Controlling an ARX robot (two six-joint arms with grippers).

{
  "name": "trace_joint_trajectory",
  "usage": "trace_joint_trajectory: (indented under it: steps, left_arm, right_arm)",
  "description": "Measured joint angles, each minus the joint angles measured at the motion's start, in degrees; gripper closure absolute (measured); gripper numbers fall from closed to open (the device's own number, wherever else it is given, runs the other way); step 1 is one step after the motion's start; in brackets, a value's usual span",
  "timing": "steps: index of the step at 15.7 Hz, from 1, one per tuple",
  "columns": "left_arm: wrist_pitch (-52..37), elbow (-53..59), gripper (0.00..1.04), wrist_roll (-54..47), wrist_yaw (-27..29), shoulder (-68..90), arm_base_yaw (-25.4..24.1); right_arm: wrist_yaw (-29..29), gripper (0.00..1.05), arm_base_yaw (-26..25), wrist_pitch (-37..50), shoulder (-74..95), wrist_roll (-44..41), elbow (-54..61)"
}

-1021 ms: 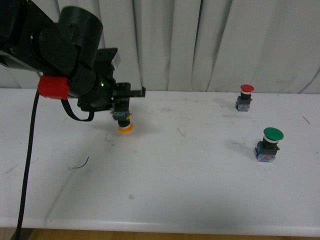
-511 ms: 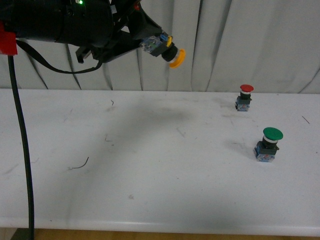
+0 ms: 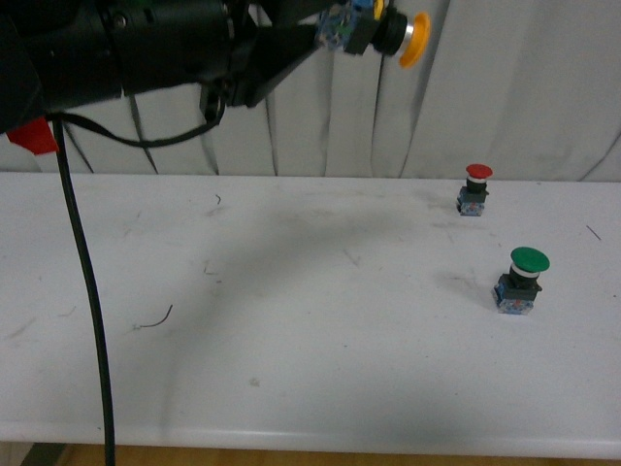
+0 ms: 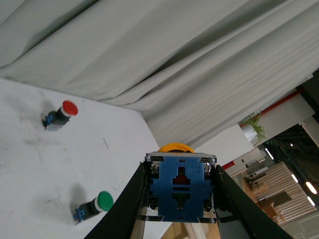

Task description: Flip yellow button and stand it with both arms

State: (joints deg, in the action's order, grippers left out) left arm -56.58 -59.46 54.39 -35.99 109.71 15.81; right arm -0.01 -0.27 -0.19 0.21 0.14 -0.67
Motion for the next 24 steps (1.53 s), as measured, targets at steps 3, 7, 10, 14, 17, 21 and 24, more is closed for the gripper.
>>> trace_joint_trajectory:
  steps: [3, 7, 10, 14, 17, 21, 24]
  left_arm:
    - [-2.3, 1.6, 0.74, 3.8, -0.4, 3.8, -1.0]
    - [-1.2, 1.8, 0.74, 3.7, -0.2, 3.5, -1.4]
    - [-0.3, 1.8, 0.74, 3.1, -0.2, 3.1, -1.3]
    - [0.0, 0.3, 0.75, 2.6, 0.2, 2.4, -1.3]
    - [-0.4, -0.9, 0.75, 2.7, 0.2, 2.4, -1.6]
    - [-3.6, -1.6, 0.75, 5.4, 0.4, 3.6, -3.3]
    - [-3.5, -1.6, 0.75, 5.6, 0.4, 4.9, -3.5]
  right_arm:
    - [0.0, 0.06, 0.0, 0.0, 0.0, 0.0, 0.0]
    - [-15.4, 0.06, -6.6, 26.7, 15.0, 13.9, -0.4]
    - [-17.8, 0.06, -6.1, 58.9, 46.5, 24.1, -13.9]
    - [-18.4, 0.06, -1.7, 70.0, 87.9, 38.4, -38.7]
    - [-22.6, 0.06, 2.0, 73.9, 106.7, 52.3, -46.6]
    - [-26.8, 0.06, 7.6, 73.5, 116.4, 68.1, -45.6]
    - [-26.7, 0.06, 11.0, 73.7, 117.0, 72.0, -47.8]
